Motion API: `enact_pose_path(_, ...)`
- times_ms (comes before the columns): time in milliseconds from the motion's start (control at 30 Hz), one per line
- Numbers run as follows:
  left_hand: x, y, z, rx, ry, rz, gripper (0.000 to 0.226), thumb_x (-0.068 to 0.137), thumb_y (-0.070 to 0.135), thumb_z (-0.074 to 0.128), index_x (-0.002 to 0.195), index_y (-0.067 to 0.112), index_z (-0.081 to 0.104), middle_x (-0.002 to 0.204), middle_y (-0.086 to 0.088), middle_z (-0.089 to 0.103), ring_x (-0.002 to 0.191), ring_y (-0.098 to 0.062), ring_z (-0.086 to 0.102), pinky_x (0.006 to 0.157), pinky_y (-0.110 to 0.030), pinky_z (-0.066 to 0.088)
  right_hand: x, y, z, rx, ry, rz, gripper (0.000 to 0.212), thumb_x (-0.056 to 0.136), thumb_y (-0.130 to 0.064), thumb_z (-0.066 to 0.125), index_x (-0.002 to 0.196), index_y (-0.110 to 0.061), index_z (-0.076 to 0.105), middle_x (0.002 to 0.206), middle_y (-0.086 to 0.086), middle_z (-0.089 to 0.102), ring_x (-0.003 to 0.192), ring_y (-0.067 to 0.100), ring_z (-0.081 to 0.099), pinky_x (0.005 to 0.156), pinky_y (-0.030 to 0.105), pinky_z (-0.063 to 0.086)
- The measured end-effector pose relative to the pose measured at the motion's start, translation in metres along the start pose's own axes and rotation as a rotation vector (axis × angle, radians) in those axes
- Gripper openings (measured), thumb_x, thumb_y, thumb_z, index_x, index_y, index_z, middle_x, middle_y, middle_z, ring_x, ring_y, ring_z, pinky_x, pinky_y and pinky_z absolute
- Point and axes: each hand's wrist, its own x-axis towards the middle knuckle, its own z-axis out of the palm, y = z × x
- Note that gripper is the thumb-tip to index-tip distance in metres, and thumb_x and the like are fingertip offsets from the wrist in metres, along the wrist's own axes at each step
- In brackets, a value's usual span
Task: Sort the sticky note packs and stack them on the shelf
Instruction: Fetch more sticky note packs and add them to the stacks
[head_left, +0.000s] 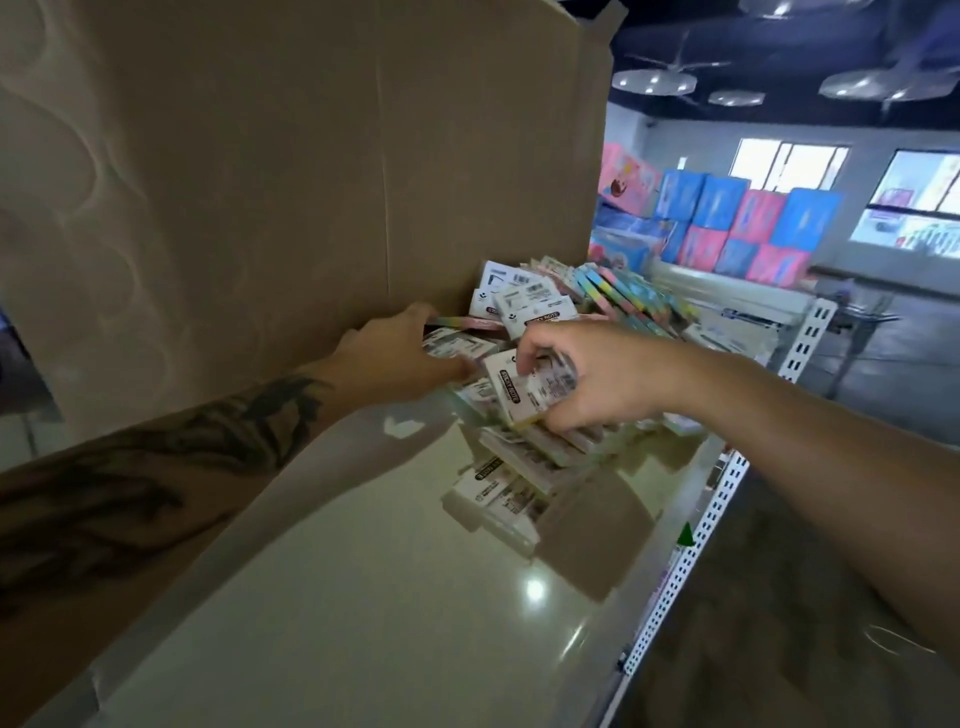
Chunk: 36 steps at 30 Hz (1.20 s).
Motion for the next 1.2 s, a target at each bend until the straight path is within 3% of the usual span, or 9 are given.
enact_pose_path(167, -0.011, 0.002, -0.004, -0.027, 0.066, 0.047, 0.07, 0.072, 0.072, 0.076, 0.126, 0.034, 0.054, 0.097, 0.015, 0.066, 0.082, -0.006, 0.067, 0.077, -0.034, 0.061, -0.005, -0.002, 0.003, -0.009, 0.046, -0.009, 0.046, 0.067, -0.046, 0.078, 0.105, -0.047, 0.051, 0.091, -0.002, 0.073, 0.066, 0.014, 0.067, 0.067, 0.044, 0.057)
enact_pose_path(367, -0.048, 0.0, -0.02, 0.081, 0.163, 0.034, 0.063, 0.077, 0.065, 0.073, 0.129, 0.035, 0.053, 0.112, 0.01, 0.069, 0.097, -0.016, 0.065, 0.093, -0.04, 0.053, -0.027, -0.012, 0.004, 0.015, 0.115, -0.059, 0.045, 0.065, -0.053, 0.073, 0.104, -0.044, 0.052, 0.095, -0.013, 0.063, 0.072, 0.015, 0.064, 0.065, 0.039, 0.052)
enact_pose_path(467, -0.082, -0.006, -0.032, 0.097, 0.19, 0.023, 0.065, 0.075, 0.067, 0.071, 0.13, 0.037, 0.053, 0.114, 0.011, 0.068, 0.096, -0.017, 0.063, 0.093, -0.04, 0.053, -0.043, -0.021, 0.007, 0.018, 0.162, -0.099, 0.041, 0.073, -0.047, 0.078, 0.105, -0.041, 0.054, 0.091, -0.013, 0.059, 0.074, 0.013, 0.058, 0.061, 0.032, 0.042)
enact_pose_path(533, -0.109, -0.01, -0.042, 0.119, 0.208, 0.002, 0.071, 0.071, 0.068, 0.069, 0.133, 0.038, 0.053, 0.119, 0.009, 0.069, 0.095, -0.018, 0.062, 0.09, -0.038, 0.054, -0.057, -0.032, 0.01, 0.032, 0.172, -0.148, 0.04, 0.076, -0.047, 0.079, 0.106, -0.041, 0.054, 0.099, -0.019, 0.057, 0.082, 0.008, 0.059, 0.066, 0.03, 0.047)
enact_pose_path(700, -0.196, -0.019, -0.071, 0.178, 0.184, -0.064, 0.08, 0.061, 0.08, 0.061, 0.127, 0.036, 0.054, 0.118, 0.009, 0.07, 0.095, -0.02, 0.065, 0.084, -0.035, 0.057, -0.089, -0.073, 0.029, 0.088, 0.149, -0.3, 0.04, 0.077, -0.043, 0.079, 0.109, -0.039, 0.056, 0.11, -0.023, 0.054, 0.091, -0.006, 0.052, 0.068, 0.027, 0.042)
enact_pose_path(767, -0.24, -0.023, -0.078, 0.162, 0.192, -0.105, 0.078, 0.055, 0.081, 0.058, 0.121, 0.04, 0.051, 0.114, 0.009, 0.071, 0.093, -0.019, 0.067, 0.083, -0.036, 0.059, -0.103, -0.093, 0.04, 0.116, 0.139, -0.348, 0.043, 0.075, -0.046, 0.078, 0.111, -0.04, 0.056, 0.114, -0.02, 0.057, 0.095, -0.002, 0.055, 0.076, 0.032, 0.048)
enact_pose_path(867, -0.307, -0.03, -0.086, 0.17, 0.183, -0.163, 0.063, 0.067, 0.068, 0.073, 0.12, 0.042, 0.05, 0.109, 0.008, 0.072, 0.09, -0.02, 0.068, 0.081, -0.037, 0.06, -0.122, -0.126, 0.063, 0.152, 0.124, -0.429, 0.049, 0.064, -0.054, 0.074, 0.108, -0.04, 0.057, 0.108, -0.017, 0.062, 0.097, 0.01, 0.059, 0.083, 0.038, 0.052)
enact_pose_path(967, -0.376, -0.036, -0.091, 0.176, 0.208, -0.243, 0.061, 0.07, 0.061, 0.079, 0.122, 0.041, 0.054, 0.1, 0.012, 0.069, 0.092, -0.02, 0.067, 0.081, -0.035, 0.055, -0.137, -0.16, 0.084, 0.173, 0.105, -0.514, 0.045, 0.064, -0.053, 0.076, 0.102, -0.038, 0.056, 0.093, -0.018, 0.058, 0.086, 0.01, 0.056, 0.072, 0.033, 0.041)
enact_pose_path(1200, -0.508, -0.071, -0.116, 0.116, 0.265, -0.436, 0.059, 0.067, 0.055, 0.082, 0.118, 0.041, 0.056, 0.094, 0.021, 0.066, 0.093, -0.016, 0.067, 0.077, -0.031, 0.05, -0.176, -0.252, 0.11, 0.19, 0.034, -0.656, 0.042, 0.072, -0.045, 0.081, 0.106, -0.037, 0.057, 0.098, -0.012, 0.061, 0.093, 0.015, 0.058, 0.08, 0.033, 0.034)
